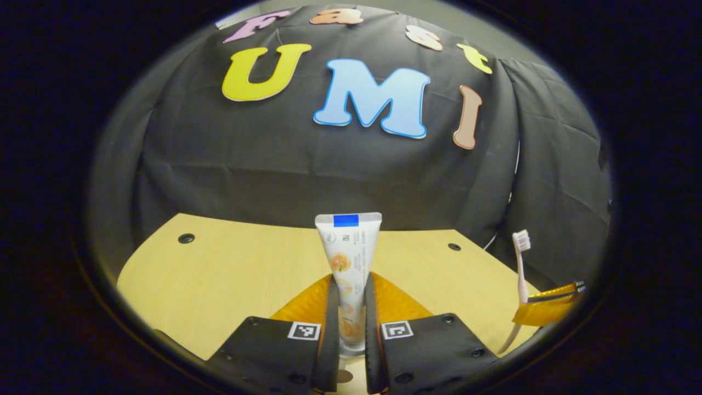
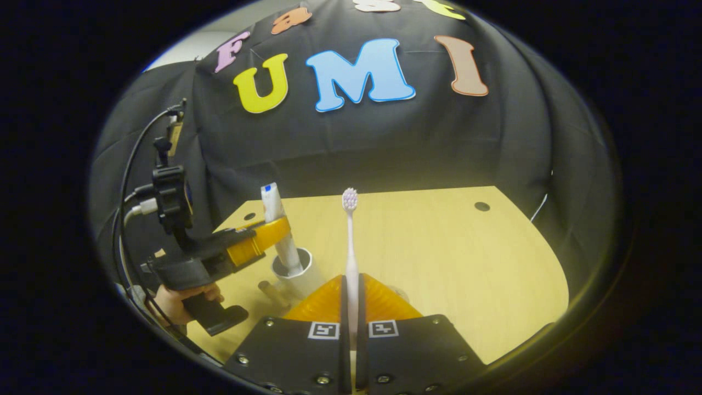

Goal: Put the toothbrush and toothpaste on the desktop into the cup, then pick up the cup and place it on the coaster on the desktop.

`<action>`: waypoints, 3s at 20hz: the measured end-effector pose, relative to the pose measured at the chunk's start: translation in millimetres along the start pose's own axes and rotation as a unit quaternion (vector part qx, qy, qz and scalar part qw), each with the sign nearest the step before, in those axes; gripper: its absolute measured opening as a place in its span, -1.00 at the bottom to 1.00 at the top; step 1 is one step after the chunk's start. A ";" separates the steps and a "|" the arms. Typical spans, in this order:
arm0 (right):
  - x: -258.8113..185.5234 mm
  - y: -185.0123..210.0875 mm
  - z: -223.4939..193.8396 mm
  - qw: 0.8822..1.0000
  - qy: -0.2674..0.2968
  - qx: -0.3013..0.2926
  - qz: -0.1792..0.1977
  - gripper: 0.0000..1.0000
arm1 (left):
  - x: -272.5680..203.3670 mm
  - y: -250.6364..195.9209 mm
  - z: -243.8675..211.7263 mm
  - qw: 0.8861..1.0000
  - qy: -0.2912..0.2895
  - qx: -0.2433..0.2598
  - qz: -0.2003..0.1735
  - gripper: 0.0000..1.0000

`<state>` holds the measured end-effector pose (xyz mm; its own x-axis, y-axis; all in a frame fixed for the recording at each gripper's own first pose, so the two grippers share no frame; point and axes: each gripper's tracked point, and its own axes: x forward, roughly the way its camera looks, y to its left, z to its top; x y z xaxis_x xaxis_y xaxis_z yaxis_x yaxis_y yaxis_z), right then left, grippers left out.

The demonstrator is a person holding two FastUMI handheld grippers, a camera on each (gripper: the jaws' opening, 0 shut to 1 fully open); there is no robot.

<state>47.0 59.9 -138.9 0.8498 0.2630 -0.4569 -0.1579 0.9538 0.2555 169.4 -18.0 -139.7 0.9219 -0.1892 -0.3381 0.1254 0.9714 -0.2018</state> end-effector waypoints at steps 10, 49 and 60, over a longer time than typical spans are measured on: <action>11.4 10.4 10.5 1.000 -0.003 0.000 0.008 -0.90 | -11.1 10.7 -36.2 0.999 0.052 -0.008 0.009 0.01; 132.6 90.6 28.8 0.992 -0.057 -0.017 0.111 -0.26 | -77.4 17.5 -99.1 0.988 0.146 -0.054 -0.013 0.58; 101.3 48.4 51.3 0.996 -0.072 -0.011 0.051 0.68 | -72.9 14.0 -106.5 0.985 0.166 -0.043 -0.002 0.67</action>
<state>151.2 125.3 -129.1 0.8921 0.3360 -0.3022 -0.2558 0.9267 0.2753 64.9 -6.0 -215.8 0.7490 -0.2443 -0.6160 0.0850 0.9573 -0.2763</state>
